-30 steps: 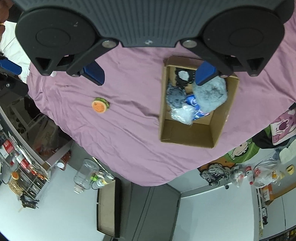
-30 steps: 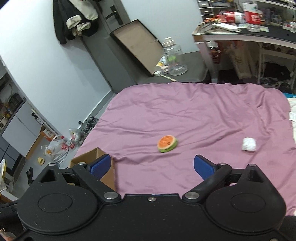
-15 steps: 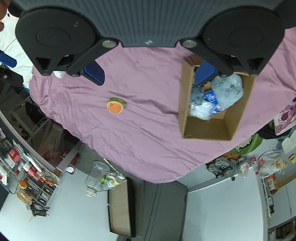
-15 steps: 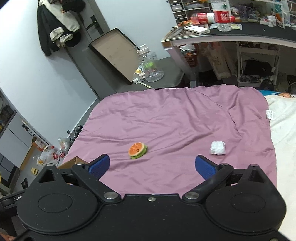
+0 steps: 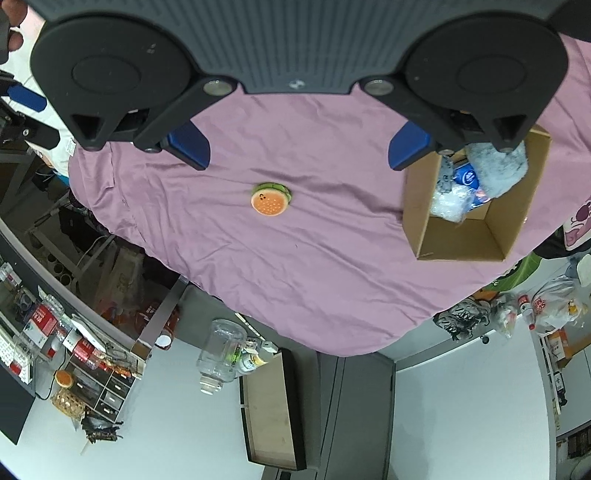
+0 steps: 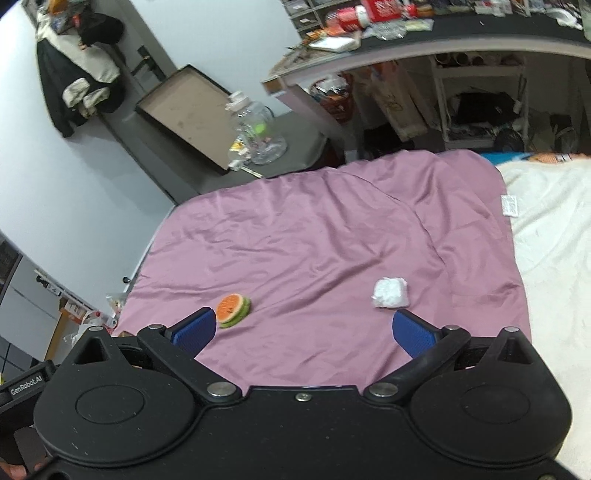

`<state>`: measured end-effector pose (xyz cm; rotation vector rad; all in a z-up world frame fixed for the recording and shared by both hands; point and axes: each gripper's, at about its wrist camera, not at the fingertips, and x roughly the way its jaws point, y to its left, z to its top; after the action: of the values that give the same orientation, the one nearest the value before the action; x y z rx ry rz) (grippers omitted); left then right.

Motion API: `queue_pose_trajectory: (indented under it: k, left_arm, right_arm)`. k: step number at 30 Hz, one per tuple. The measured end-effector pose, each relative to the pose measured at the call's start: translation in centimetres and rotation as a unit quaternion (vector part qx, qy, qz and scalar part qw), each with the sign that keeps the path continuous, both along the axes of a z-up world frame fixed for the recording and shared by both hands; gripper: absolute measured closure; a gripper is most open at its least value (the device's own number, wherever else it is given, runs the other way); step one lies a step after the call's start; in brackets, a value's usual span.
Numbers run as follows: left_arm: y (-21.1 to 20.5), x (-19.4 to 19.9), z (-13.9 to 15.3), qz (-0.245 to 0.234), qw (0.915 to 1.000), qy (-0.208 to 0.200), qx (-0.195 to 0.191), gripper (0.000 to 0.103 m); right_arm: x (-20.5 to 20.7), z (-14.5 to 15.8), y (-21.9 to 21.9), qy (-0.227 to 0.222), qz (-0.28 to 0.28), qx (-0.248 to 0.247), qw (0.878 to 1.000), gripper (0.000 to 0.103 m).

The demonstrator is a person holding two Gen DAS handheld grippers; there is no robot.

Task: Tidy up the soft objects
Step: 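Move the left tool to the hamburger plush while the right tool moves to the white tissue ball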

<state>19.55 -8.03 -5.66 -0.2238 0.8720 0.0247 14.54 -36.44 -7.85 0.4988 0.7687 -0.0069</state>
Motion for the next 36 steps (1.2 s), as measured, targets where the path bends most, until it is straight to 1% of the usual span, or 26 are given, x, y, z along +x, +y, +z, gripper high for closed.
queue_pose_trajectory:
  k: [3, 8, 11, 15, 16, 19, 21, 23, 29, 32, 36]
  left_arm:
    - [-0.9, 0.8, -0.5, -0.003, 1.0, 0.003, 0.002, 0.003]
    - [-2.0, 2.4, -1.5, 0.0, 0.9999, 0.002, 0.014, 0.003]
    - [-2.8, 3.6, -2.3, -0.002, 0.9998, 0.011, 0.018, 0.004]
    - [-4.0, 5.4, -3.3, -0.01, 0.9994, 0.02, 0.027, 0.006]
    - [-4.3, 5.9, -3.6, -0.012, 0.9992, 0.024, 0.028, 0.007]
    - [-5.0, 7.3, -4.7, -0.013, 0.9988, 0.034, 0.034, 0.008]
    - [-5.3, 8.3, -5.5, -0.013, 0.9984, 0.042, 0.035, 0.009]
    - [-5.6, 9.3, -6.4, -0.014, 0.9979, 0.05, 0.038, 0.012]
    - [-6.1, 12.1, -8.9, -0.018, 0.996, 0.075, 0.043, 0.017]
    - [-6.2, 13.6, -10.3, -0.019, 0.995, 0.087, 0.044, 0.018]
    - [-6.3, 15.3, -12.1, -0.022, 0.9933, 0.103, 0.049, 0.021]
  right_arm:
    - [0.5, -0.9, -0.6, 0.006, -0.008, 0.003, 1.0, 0.0]
    - [1.6, -2.6, -1.3, 0.014, -0.02, -0.004, 1.0, 0.007]
    - [2.5, -3.9, -1.8, 0.028, -0.022, 0.002, 0.999, 0.008]
    - [3.7, -4.9, -2.0, 0.035, -0.029, -0.004, 0.999, 0.009]
    - [4.1, -5.2, -2.1, 0.038, -0.03, -0.006, 0.999, 0.01]
    - [5.2, -6.1, -2.0, 0.049, -0.036, -0.013, 0.998, 0.014]
    - [5.8, -6.7, -2.1, 0.053, -0.041, -0.017, 0.998, 0.014]
    - [6.4, -7.2, -2.2, 0.055, -0.044, -0.015, 0.997, 0.014]
    - [8.8, -9.2, -2.4, 0.077, -0.054, -0.014, 0.995, 0.019]
    - [9.9, -10.3, -2.4, 0.09, -0.058, -0.007, 0.994, 0.019]
    - [11.1, -11.6, -2.4, 0.107, -0.07, -0.011, 0.992, 0.019]
